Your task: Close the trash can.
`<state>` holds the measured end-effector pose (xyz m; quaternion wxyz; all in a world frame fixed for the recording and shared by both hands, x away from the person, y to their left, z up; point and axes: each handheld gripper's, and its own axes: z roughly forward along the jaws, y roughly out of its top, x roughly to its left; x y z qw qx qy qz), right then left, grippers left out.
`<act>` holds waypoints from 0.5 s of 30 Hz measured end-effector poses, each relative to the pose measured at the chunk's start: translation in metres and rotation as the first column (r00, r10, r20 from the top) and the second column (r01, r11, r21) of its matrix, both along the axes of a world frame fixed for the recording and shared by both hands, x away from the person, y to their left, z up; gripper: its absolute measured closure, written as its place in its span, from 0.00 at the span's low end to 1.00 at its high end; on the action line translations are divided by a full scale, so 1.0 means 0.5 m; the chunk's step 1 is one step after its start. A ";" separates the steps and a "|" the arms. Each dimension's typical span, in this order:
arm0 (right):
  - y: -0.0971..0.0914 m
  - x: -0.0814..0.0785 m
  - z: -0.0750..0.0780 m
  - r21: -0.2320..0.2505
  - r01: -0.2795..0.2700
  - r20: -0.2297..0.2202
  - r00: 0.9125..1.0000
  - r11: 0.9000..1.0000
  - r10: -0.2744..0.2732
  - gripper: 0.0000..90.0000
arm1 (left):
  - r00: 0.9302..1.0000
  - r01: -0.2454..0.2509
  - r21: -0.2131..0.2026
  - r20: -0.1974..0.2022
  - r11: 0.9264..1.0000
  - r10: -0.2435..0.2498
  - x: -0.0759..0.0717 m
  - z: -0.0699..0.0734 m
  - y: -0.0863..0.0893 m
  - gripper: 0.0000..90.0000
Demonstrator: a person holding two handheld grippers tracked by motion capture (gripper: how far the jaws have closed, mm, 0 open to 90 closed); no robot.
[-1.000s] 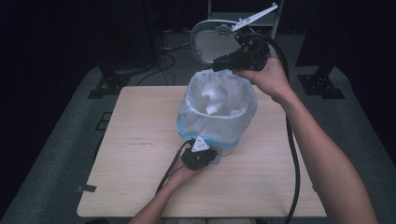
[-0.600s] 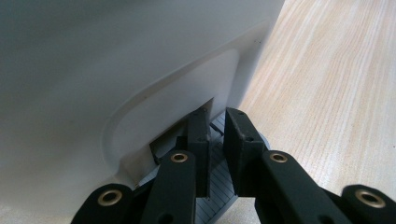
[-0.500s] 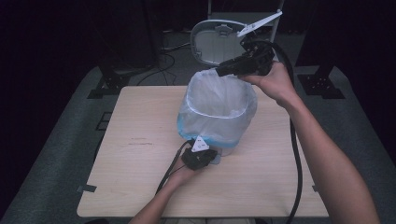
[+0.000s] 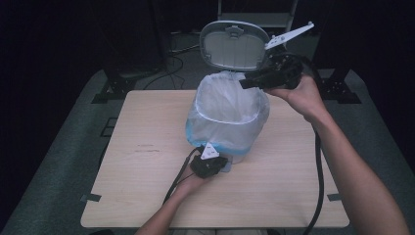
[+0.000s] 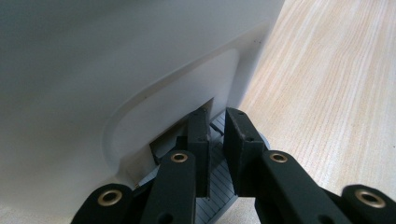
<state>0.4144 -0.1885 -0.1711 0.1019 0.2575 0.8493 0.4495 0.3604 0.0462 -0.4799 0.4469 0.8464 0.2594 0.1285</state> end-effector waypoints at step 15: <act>-0.100 -0.034 -0.034 0.045 0.071 0.002 0.997 0.996 -0.071 0.58 | 1.000 0.000 -0.002 0.000 1.000 0.000 0.000 0.000 0.000 0.90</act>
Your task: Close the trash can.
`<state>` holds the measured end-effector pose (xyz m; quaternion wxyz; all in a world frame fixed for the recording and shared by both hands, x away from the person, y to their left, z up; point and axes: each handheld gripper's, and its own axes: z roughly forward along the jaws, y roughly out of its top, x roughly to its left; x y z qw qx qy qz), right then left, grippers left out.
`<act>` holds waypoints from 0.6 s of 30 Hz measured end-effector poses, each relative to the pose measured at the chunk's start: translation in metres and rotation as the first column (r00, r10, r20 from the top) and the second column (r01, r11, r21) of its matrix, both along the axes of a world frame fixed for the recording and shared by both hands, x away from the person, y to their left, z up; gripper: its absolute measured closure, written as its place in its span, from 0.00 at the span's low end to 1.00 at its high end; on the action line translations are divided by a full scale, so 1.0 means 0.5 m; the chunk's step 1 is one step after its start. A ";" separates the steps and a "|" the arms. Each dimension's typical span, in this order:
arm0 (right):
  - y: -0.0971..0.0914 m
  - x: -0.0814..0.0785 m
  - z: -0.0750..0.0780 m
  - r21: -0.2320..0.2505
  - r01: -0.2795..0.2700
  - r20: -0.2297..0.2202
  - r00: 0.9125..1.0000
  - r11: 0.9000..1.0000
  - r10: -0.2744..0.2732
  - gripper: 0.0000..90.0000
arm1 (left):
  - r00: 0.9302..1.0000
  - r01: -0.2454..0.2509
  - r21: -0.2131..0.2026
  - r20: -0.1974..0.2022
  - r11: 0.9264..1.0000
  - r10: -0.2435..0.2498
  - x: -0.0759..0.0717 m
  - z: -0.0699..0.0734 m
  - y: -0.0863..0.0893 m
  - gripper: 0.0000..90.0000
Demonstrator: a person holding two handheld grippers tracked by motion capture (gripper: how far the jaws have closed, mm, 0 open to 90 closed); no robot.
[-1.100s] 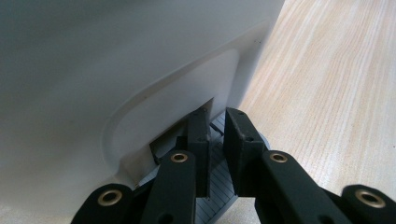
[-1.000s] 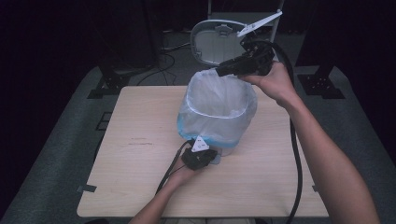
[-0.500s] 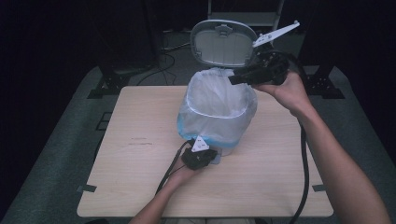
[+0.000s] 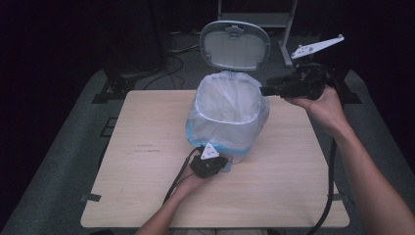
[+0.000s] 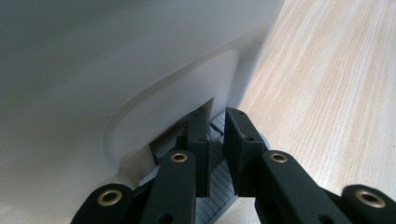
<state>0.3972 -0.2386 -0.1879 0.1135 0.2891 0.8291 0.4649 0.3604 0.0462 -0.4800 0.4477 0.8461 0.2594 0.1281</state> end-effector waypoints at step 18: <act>-0.091 -0.023 -0.078 0.047 0.077 -0.043 0.996 0.996 -0.075 0.54 | 1.000 -0.004 -0.005 -0.005 1.000 0.004 -0.002 0.000 0.002 0.86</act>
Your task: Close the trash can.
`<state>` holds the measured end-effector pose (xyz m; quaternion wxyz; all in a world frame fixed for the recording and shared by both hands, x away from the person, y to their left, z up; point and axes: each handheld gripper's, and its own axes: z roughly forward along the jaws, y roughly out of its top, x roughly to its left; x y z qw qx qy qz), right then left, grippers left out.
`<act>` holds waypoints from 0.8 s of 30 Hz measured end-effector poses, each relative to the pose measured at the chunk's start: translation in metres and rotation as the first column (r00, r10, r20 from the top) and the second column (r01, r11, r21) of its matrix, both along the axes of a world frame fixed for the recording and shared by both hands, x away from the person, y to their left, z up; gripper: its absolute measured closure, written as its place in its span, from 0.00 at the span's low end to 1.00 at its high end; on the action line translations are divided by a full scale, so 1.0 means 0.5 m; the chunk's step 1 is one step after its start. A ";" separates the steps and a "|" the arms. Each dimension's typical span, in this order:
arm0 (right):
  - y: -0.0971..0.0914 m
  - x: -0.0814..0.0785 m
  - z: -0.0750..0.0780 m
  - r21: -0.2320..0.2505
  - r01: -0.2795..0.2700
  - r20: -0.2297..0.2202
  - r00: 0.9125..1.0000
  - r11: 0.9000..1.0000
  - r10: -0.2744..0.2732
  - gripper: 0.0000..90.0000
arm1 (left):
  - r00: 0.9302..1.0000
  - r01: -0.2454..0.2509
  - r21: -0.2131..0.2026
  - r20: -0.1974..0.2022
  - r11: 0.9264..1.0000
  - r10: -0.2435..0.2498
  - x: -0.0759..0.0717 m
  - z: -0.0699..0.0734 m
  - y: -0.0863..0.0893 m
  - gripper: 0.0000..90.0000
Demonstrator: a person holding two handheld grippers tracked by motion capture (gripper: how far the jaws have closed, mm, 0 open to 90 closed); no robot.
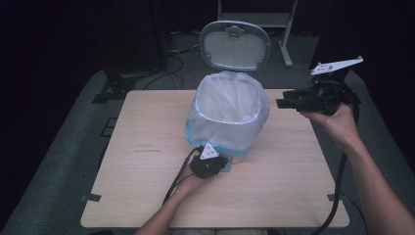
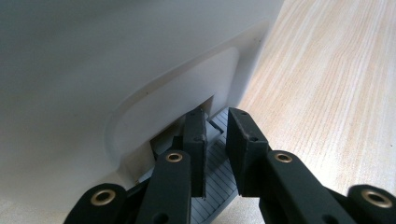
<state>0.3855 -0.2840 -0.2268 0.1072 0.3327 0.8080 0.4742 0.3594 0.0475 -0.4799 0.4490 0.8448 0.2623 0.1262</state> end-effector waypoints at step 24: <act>-0.045 -0.021 -0.087 0.017 0.041 -0.034 0.999 0.999 -0.040 0.50 | 1.000 0.004 -0.020 0.022 1.000 -0.004 -0.006 0.002 0.006 0.81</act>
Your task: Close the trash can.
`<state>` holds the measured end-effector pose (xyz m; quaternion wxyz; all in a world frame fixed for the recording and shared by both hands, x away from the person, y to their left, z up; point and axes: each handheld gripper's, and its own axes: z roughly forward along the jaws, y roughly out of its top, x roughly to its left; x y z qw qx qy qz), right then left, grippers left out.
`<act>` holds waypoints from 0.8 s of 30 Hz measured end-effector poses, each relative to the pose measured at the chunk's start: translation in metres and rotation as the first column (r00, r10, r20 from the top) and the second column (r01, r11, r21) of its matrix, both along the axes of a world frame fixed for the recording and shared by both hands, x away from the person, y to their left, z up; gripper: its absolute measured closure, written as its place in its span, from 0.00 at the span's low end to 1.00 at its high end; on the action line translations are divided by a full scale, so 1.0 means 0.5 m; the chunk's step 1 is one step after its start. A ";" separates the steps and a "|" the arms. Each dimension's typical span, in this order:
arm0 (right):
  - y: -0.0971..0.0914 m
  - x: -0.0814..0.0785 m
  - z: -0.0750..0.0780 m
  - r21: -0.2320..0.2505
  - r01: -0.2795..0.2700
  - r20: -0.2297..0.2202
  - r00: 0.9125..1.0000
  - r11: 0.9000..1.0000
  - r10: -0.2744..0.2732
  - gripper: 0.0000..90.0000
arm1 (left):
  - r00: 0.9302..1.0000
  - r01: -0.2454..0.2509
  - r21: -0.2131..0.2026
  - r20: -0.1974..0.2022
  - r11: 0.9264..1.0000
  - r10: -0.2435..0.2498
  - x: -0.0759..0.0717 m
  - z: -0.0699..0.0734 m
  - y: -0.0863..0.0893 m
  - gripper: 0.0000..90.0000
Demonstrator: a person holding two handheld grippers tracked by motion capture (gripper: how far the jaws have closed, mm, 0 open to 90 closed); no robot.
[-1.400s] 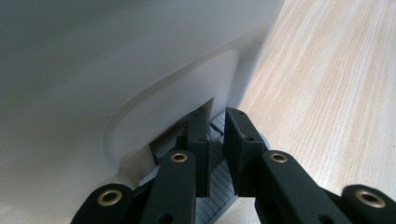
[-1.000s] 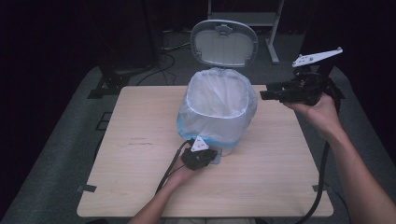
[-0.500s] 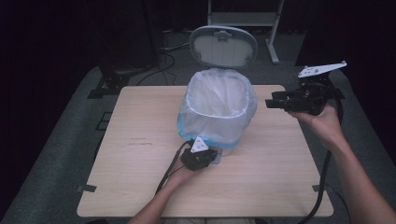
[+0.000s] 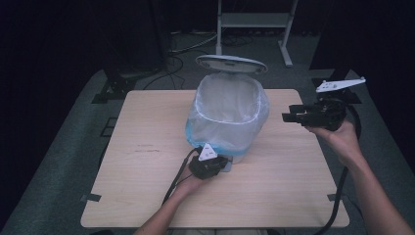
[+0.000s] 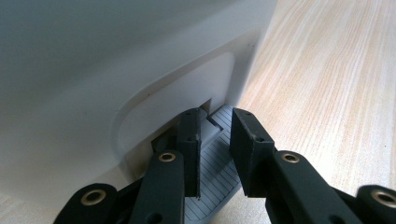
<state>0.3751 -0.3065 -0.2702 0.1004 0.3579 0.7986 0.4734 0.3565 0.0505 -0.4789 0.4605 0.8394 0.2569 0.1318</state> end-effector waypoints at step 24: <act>-0.013 -0.007 -0.092 0.005 0.022 -0.043 0.999 1.000 -0.022 0.45 | 0.999 0.047 -0.019 0.016 0.999 -0.047 -0.026 0.045 -0.012 0.73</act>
